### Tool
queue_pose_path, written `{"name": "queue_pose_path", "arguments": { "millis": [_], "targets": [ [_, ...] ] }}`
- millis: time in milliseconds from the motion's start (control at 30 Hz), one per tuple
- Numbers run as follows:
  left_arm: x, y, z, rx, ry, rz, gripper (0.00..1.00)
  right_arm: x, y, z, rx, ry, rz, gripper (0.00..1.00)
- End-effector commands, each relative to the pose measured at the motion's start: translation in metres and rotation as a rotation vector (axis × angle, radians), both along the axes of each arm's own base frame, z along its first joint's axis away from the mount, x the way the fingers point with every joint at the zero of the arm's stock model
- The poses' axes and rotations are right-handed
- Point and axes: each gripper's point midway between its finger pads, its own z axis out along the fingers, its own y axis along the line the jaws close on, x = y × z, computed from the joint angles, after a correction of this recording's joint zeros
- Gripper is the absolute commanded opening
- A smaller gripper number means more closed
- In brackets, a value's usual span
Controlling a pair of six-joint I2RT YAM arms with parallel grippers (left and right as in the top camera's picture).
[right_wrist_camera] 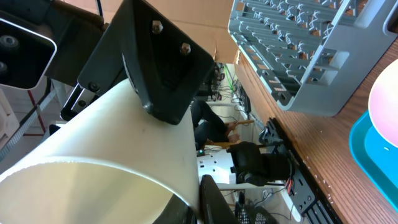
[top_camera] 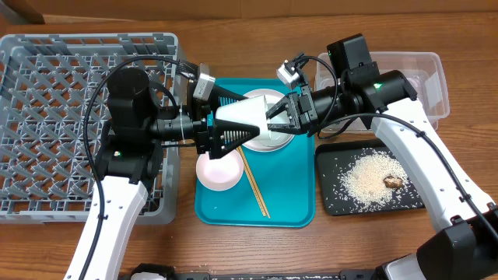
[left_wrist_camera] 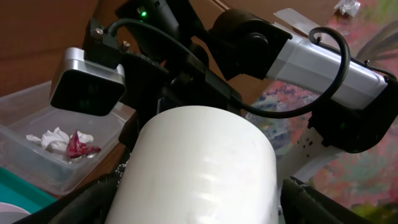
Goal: Sort waste into correct bins and load items into the dishwasher
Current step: 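Hand the cream cup from the right gripper to the left gripper, then place the cream cup into the dish rack with the left gripper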
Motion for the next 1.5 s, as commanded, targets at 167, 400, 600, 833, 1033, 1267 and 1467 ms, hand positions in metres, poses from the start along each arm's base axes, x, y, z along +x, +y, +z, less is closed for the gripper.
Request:
{"name": "queue_pose_path", "arguments": {
  "millis": [167,400,600,833,1033,1267,1467],
  "targets": [
    [-0.003,-0.002,0.005,-0.008,0.021,-0.020,0.68,-0.002,0.001,0.001,0.010,-0.005,0.009,0.04],
    [0.004,0.001,-0.012,0.034,0.096,0.046,0.78,-0.002,0.001,0.001,0.010,-0.006,0.009,0.04],
    [0.004,0.001,-0.014,0.037,0.101,0.045,0.84,-0.001,0.001,0.001,0.013,-0.013,0.009,0.04],
    [0.008,0.002,-0.019,0.053,0.121,0.076,0.85,-0.001,0.001,0.001,0.013,-0.013,0.010,0.04],
    [0.008,0.002,-0.019,0.052,0.120,0.076,0.80,-0.001,0.001,0.001,0.013,-0.013,0.010,0.04],
    [0.020,0.006,-0.024,0.079,0.120,0.151,0.59,-0.001,0.001,0.001,0.015,-0.017,0.010,0.05],
    [0.036,0.015,-0.041,0.141,0.163,0.273,0.52,0.007,-0.003,-0.005,-0.023,-0.031,-0.028,0.27]
  ]
}}
